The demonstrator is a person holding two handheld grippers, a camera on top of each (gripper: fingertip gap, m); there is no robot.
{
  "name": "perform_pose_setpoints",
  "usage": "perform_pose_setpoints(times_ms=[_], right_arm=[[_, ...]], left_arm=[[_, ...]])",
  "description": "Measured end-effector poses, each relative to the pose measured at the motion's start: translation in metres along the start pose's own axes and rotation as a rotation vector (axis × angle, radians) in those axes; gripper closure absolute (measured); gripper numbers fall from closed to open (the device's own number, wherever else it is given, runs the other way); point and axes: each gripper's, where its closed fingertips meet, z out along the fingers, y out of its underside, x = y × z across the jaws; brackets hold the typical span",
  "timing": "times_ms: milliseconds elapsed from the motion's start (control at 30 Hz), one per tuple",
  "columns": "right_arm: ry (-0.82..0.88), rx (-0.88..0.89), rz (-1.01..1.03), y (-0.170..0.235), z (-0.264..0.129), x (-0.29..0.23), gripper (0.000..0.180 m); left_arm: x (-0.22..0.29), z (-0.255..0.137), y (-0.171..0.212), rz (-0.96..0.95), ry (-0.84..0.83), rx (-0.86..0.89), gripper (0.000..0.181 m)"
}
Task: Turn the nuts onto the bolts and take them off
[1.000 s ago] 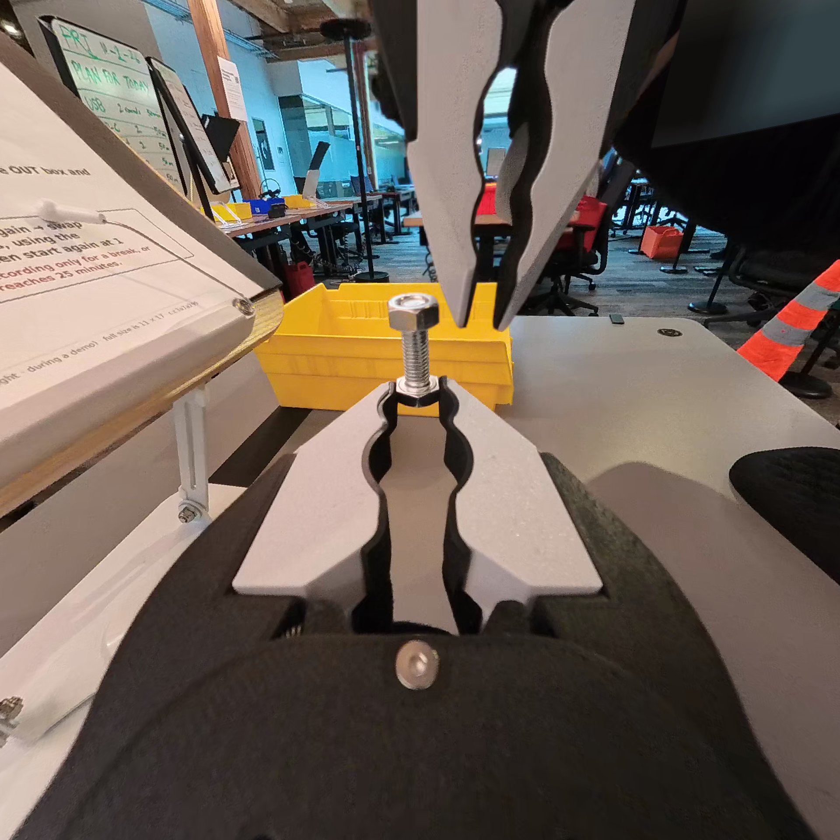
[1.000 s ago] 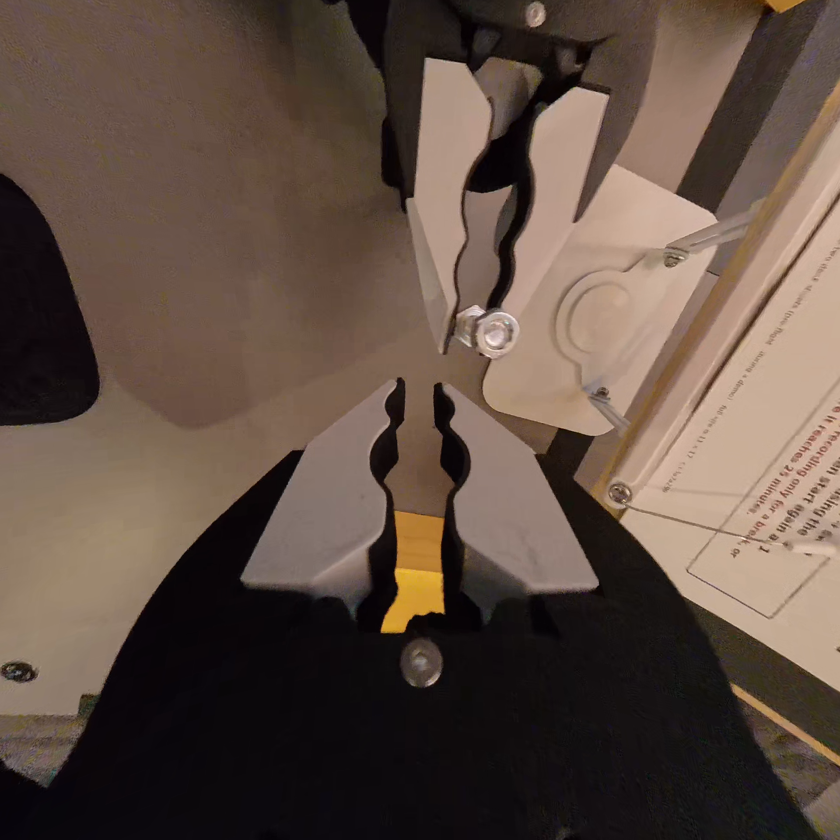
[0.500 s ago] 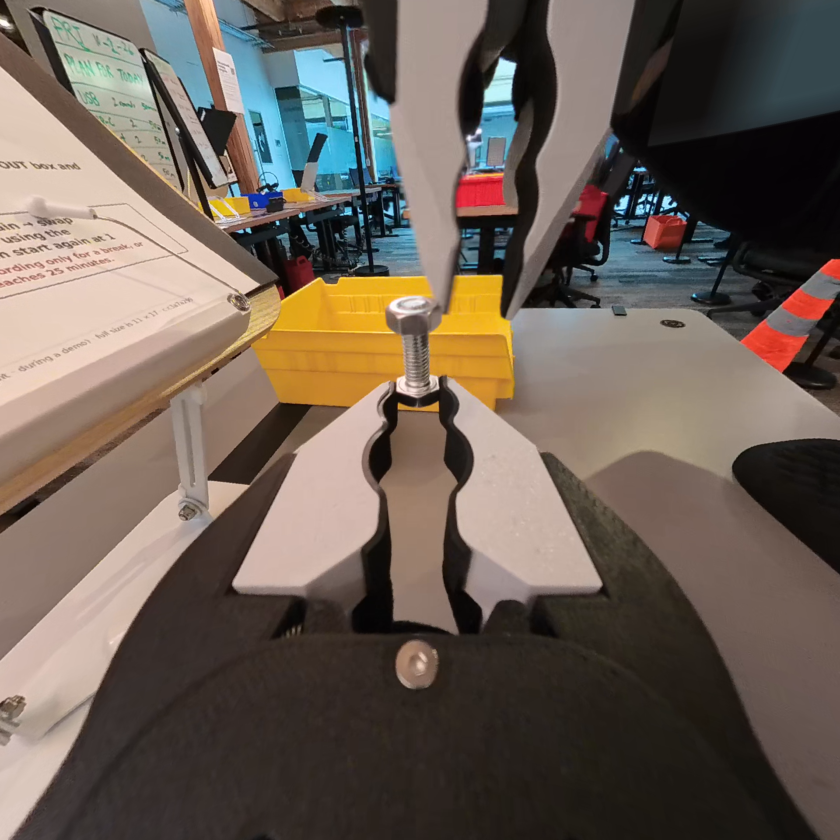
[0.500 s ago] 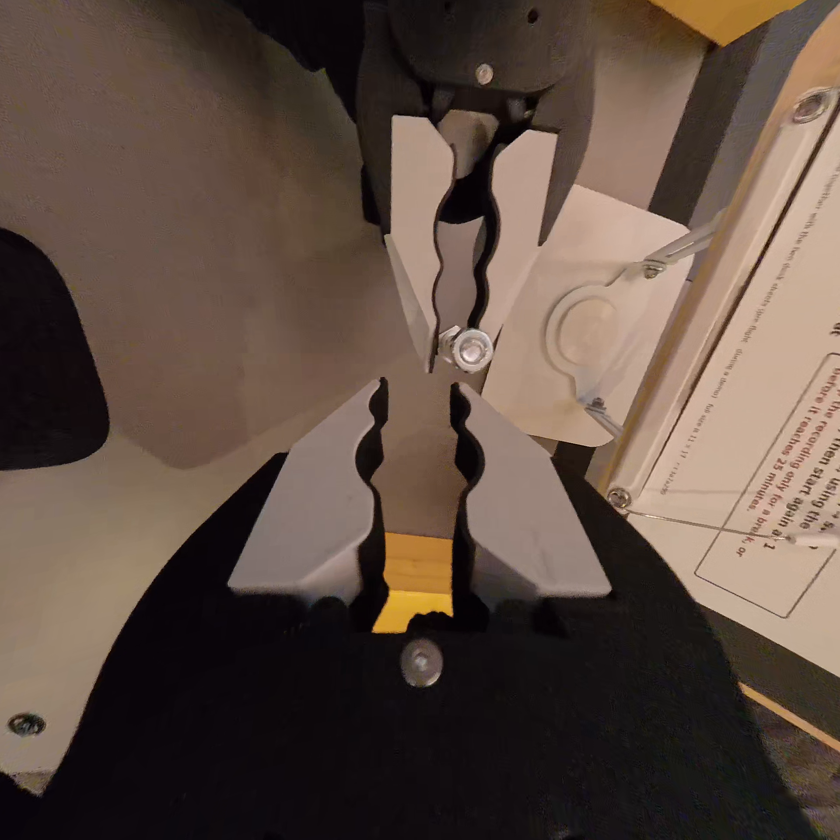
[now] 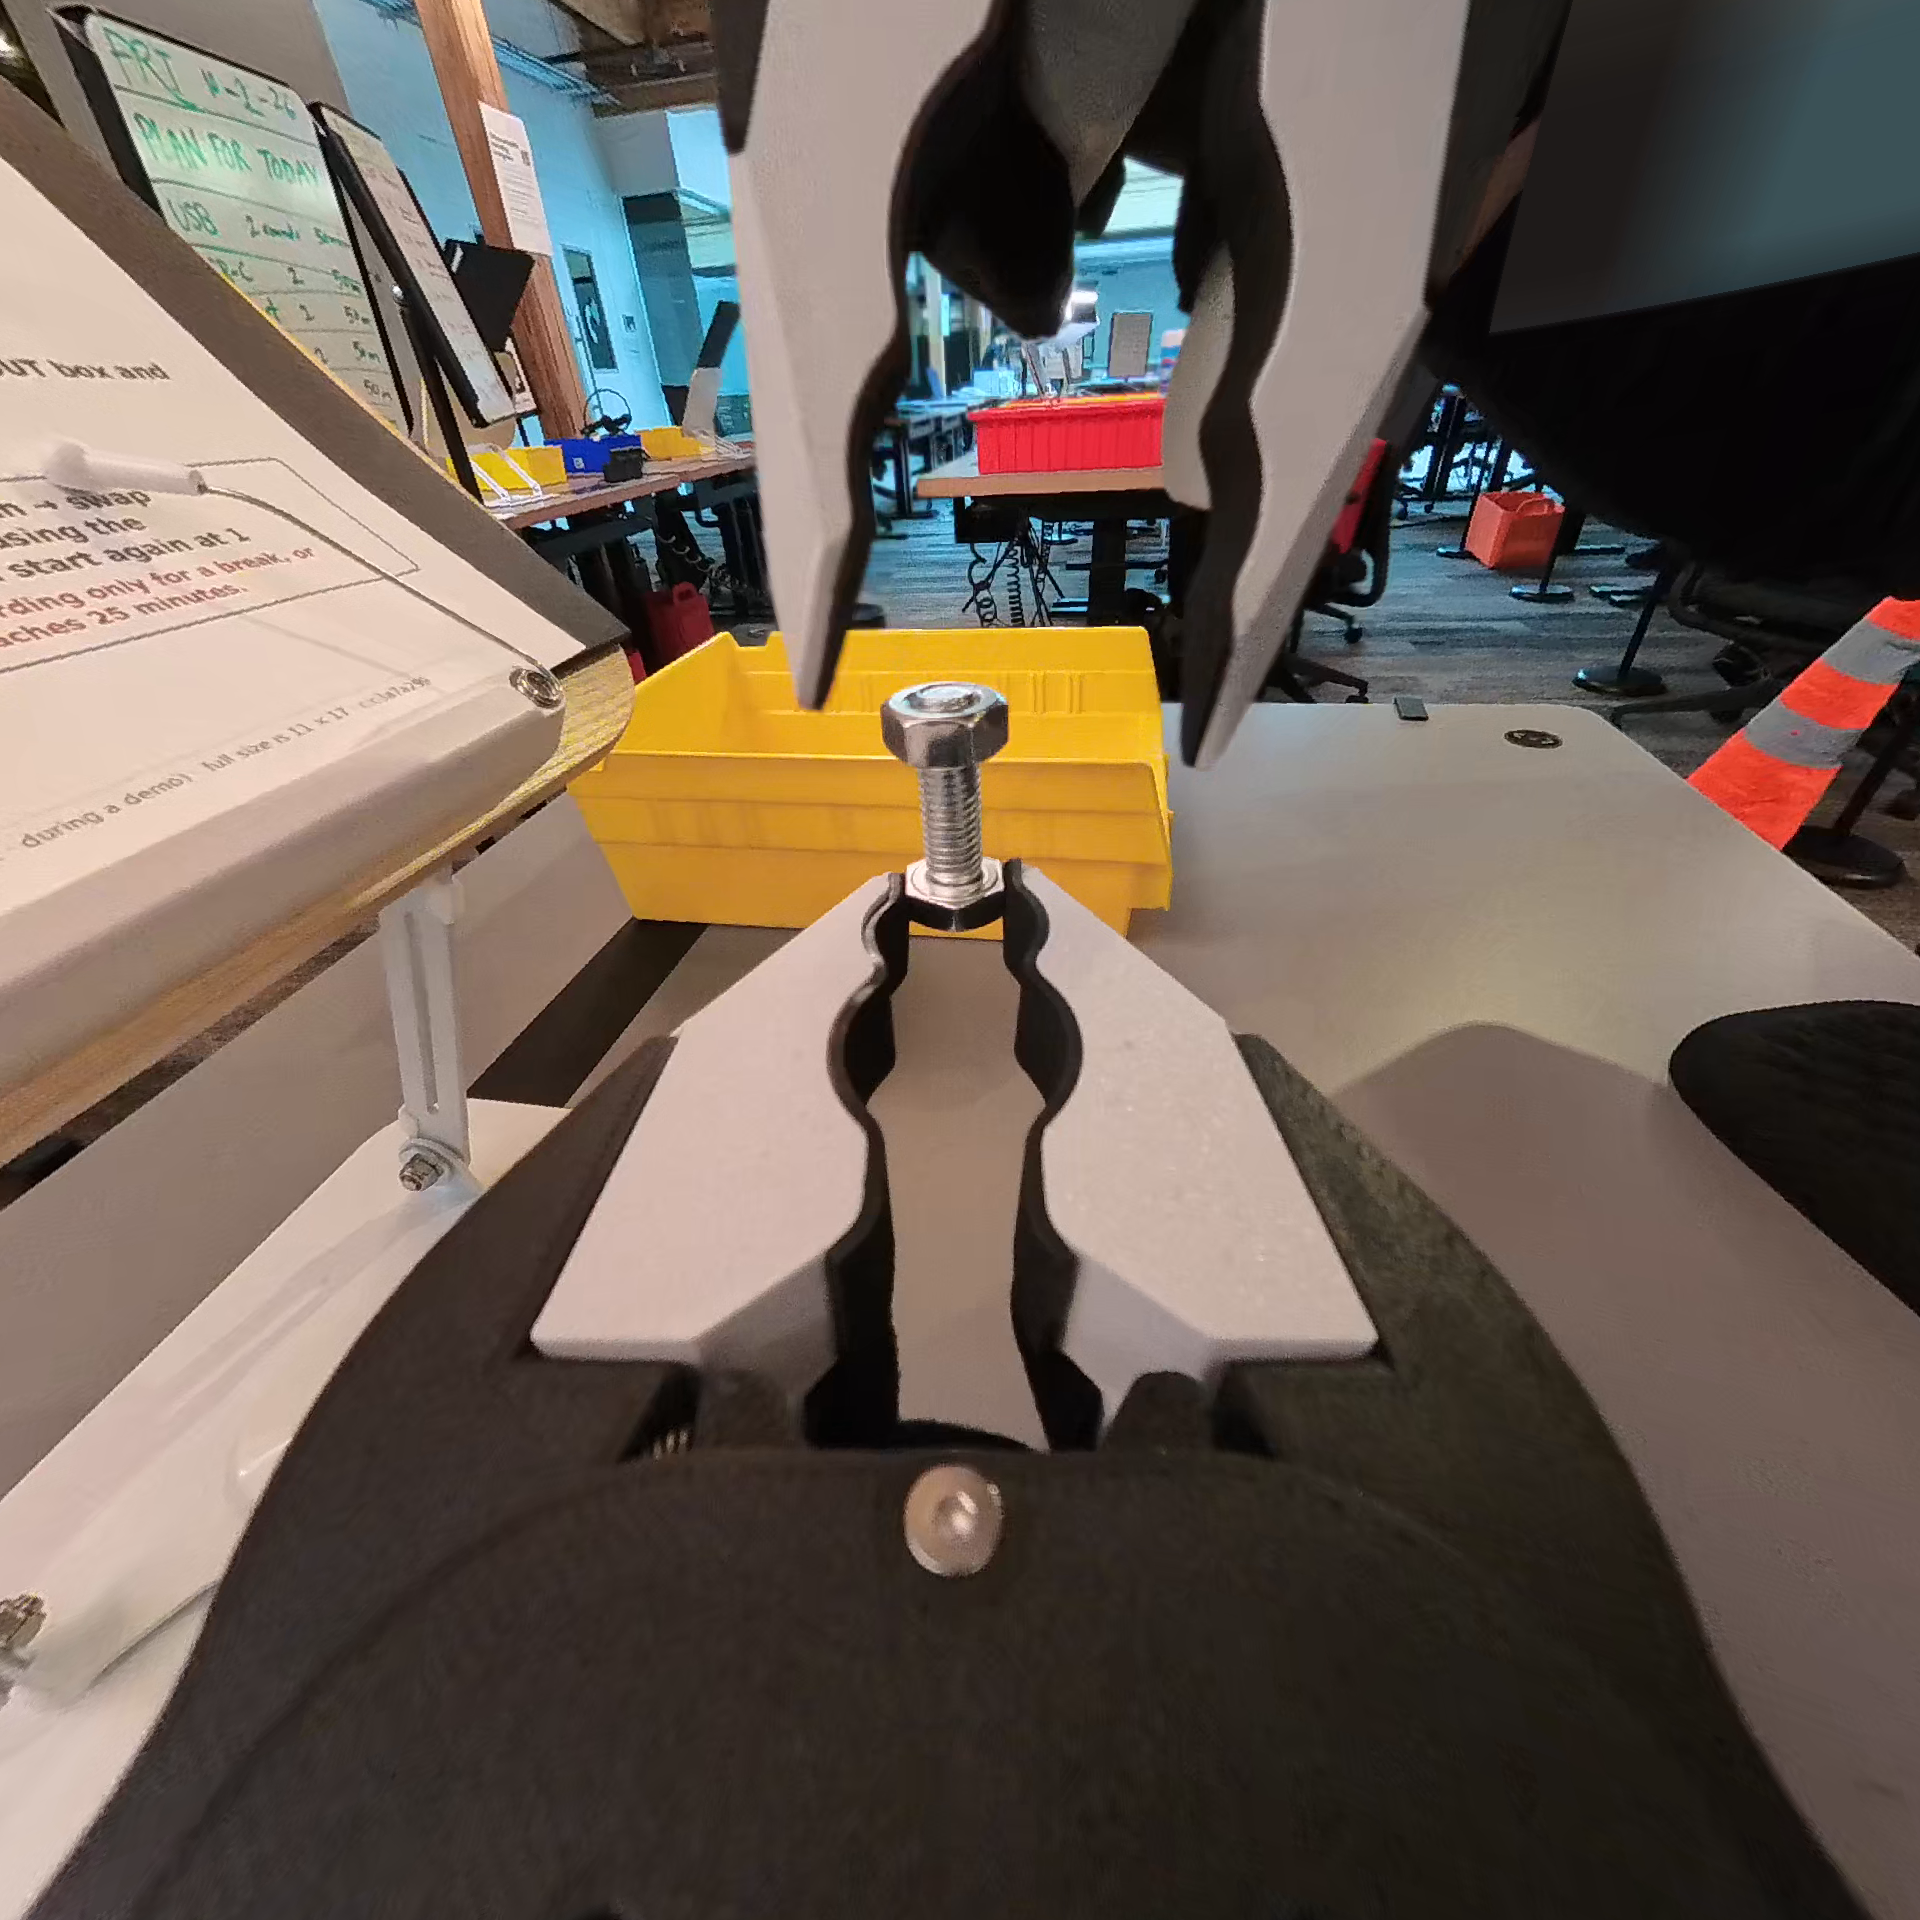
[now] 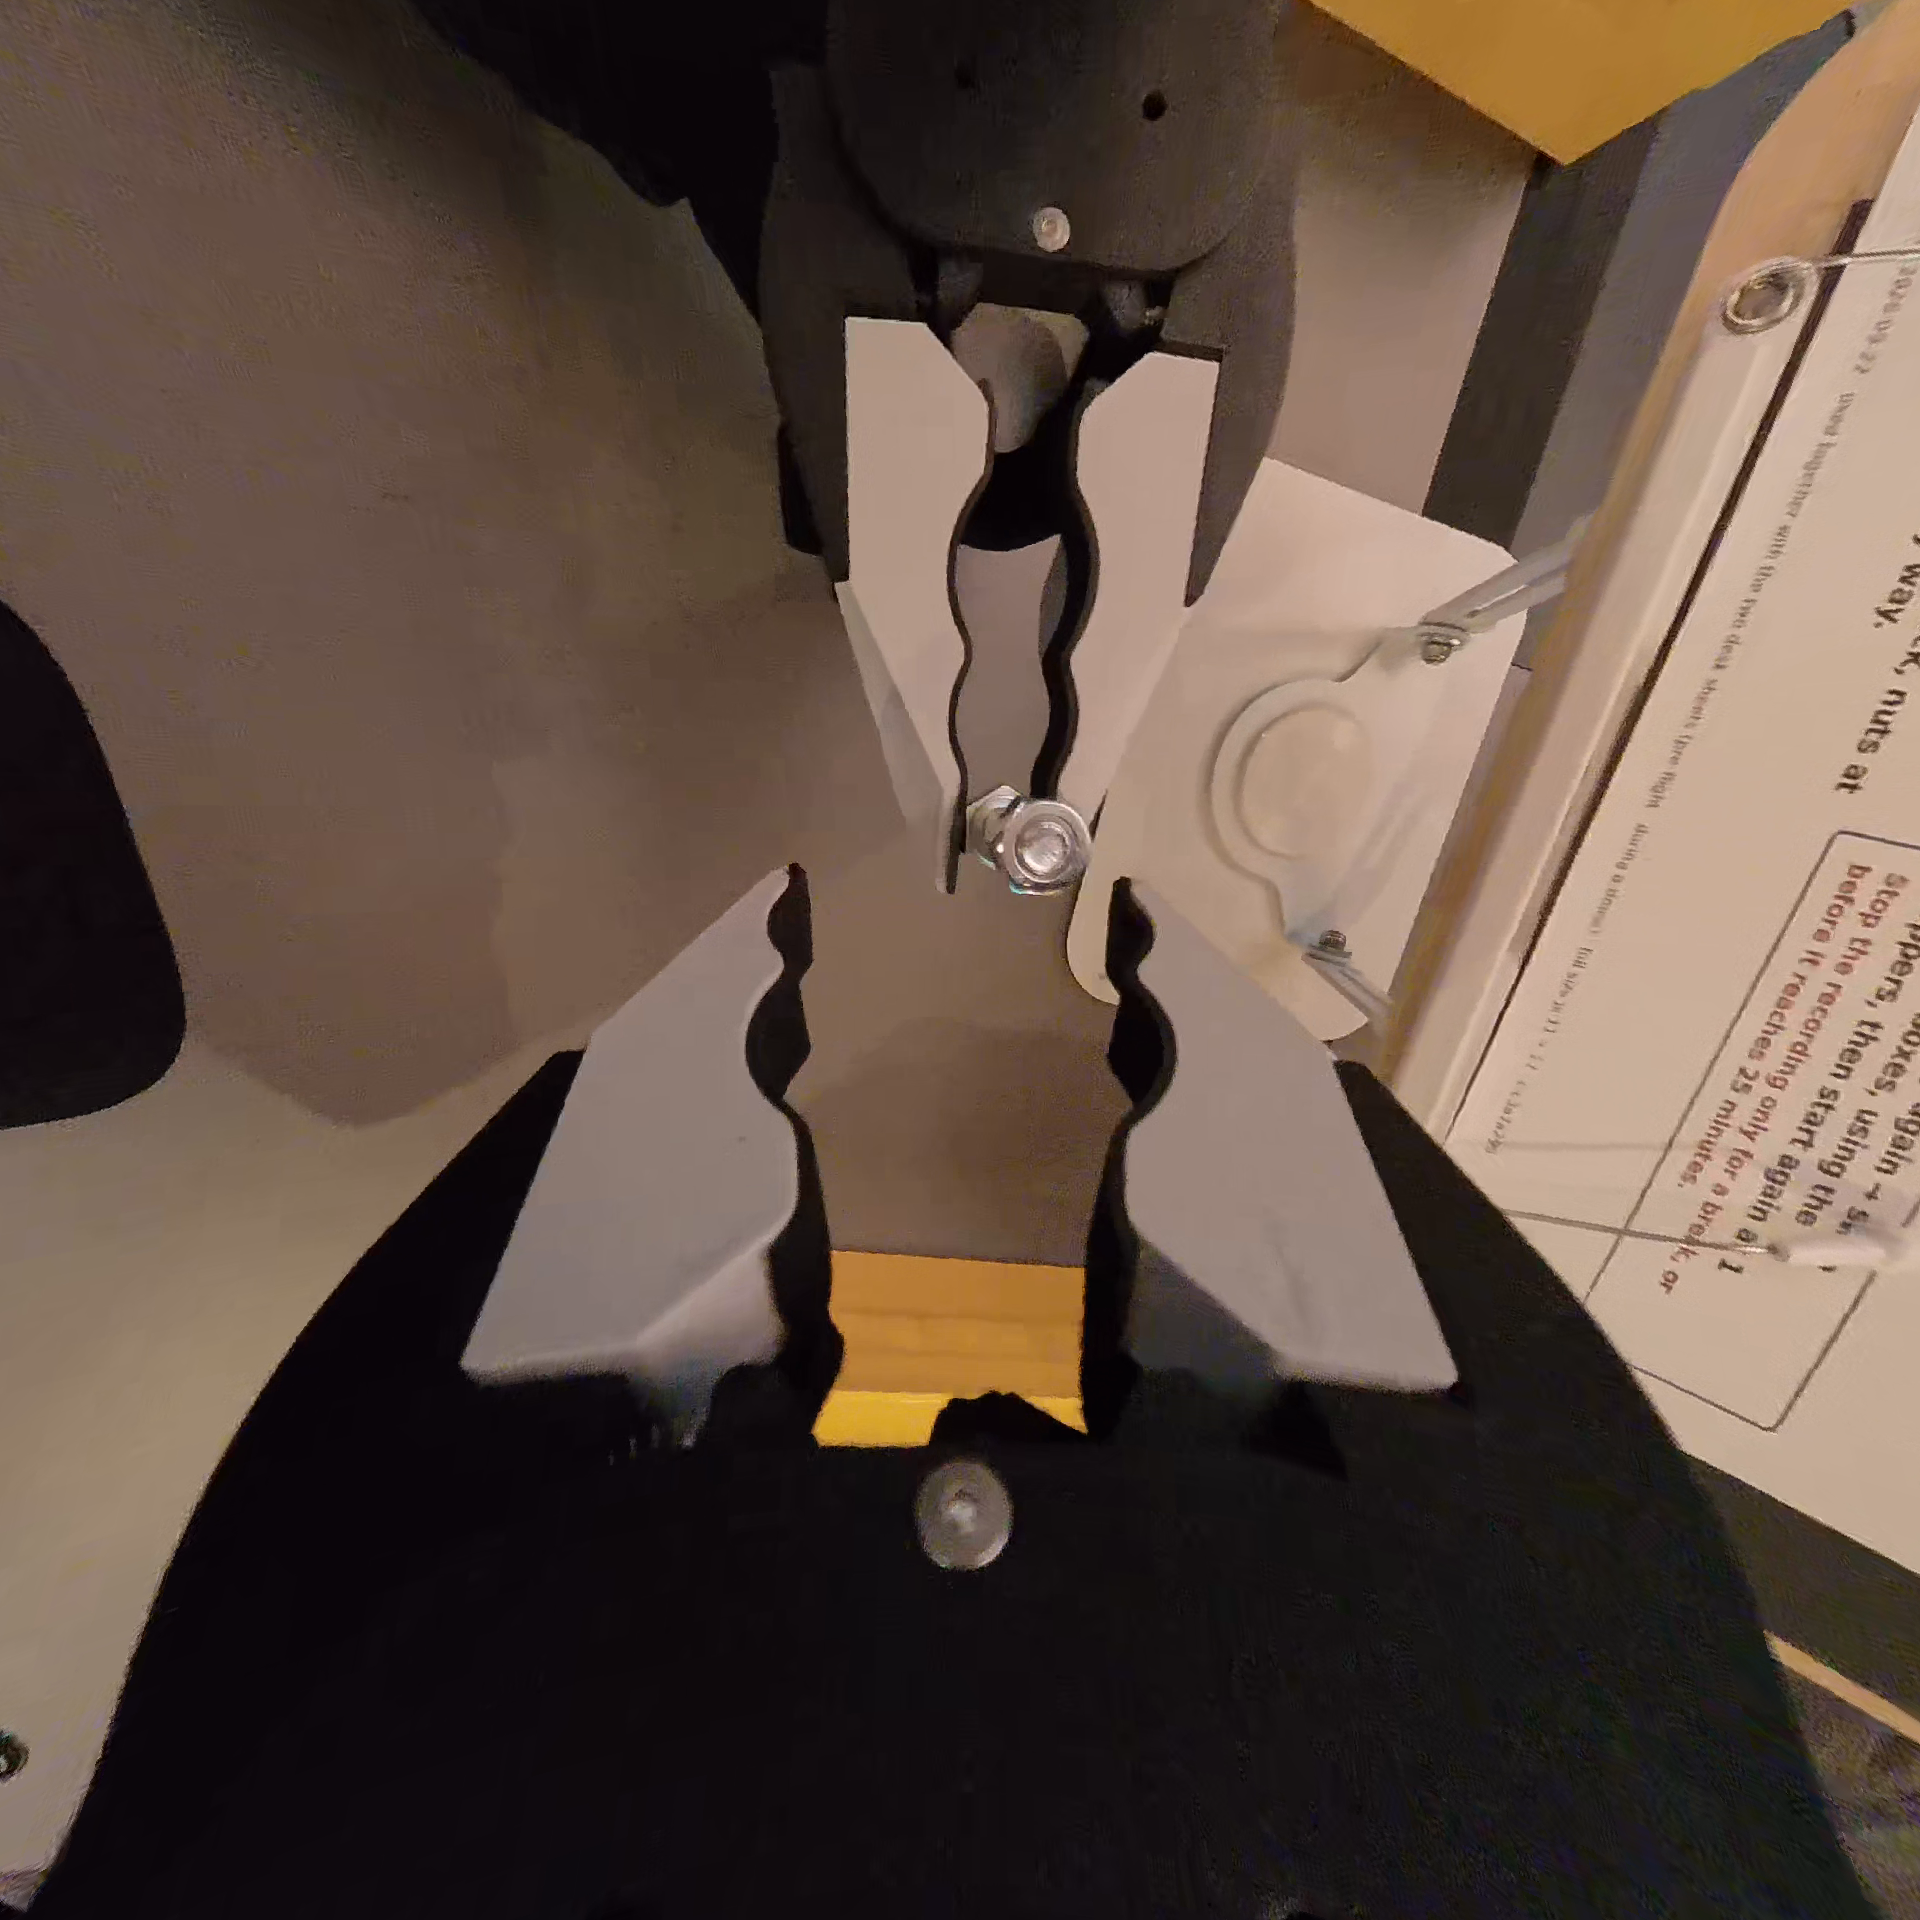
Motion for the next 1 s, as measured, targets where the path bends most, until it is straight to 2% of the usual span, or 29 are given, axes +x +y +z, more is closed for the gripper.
perform_pose_setpoints(times_ms=[33,67,100,133,200,367,533,667,700,833,1000], right_arm=[[-0.02,-0.004,-0.008,0.0,0.002,-0.004,0.13],[-0.036,-0.014,-0.011,0.002,0.003,-0.008,0.133],[-0.064,-0.032,-0.011,0.006,0.002,-0.013,0.157],[-0.109,-0.051,-0.005,0.01,0.001,-0.019,0.17],[-0.104,-0.039,0.009,0.009,-0.002,-0.017,0.165],[-0.013,0.0,0.009,0.002,0.001,-0.002,0.131],[-0.128,-0.019,0.003,0.006,-0.001,-0.022,0.136],[-0.033,0.009,0.023,0.003,-0.003,-0.003,0.138],[-0.013,0.015,0.016,0.002,-0.002,-0.001,0.133],[0.017,0.026,0.007,-0.004,0.004,0.004,0.131],[-0.007,0.021,0.024,-0.003,0.012,0.005,0.15]], left_arm=[[0.0,0.0,0.0,0.002,-0.001,-0.002,0.165],[0.0,0.0,0.0,0.004,0.0,-0.004,0.165],[0.001,0.001,0.002,0.01,0.0,-0.015,0.165],[0.001,0.001,0.003,0.015,-0.004,-0.018,0.165],[0.001,0.001,0.001,0.003,0.004,-0.002,0.165],[0.0,0.0,0.0,0.0,0.001,-0.001,0.165],[0.001,0.001,0.002,0.001,0.004,-0.008,0.165],[0.0,0.0,0.002,-0.001,0.002,-0.004,0.165],[0.0,0.0,0.002,-0.001,0.002,-0.004,0.165],[0.001,0.002,0.002,0.003,0.005,-0.008,0.165],[0.001,0.001,0.002,0.009,0.005,-0.01,0.165]])
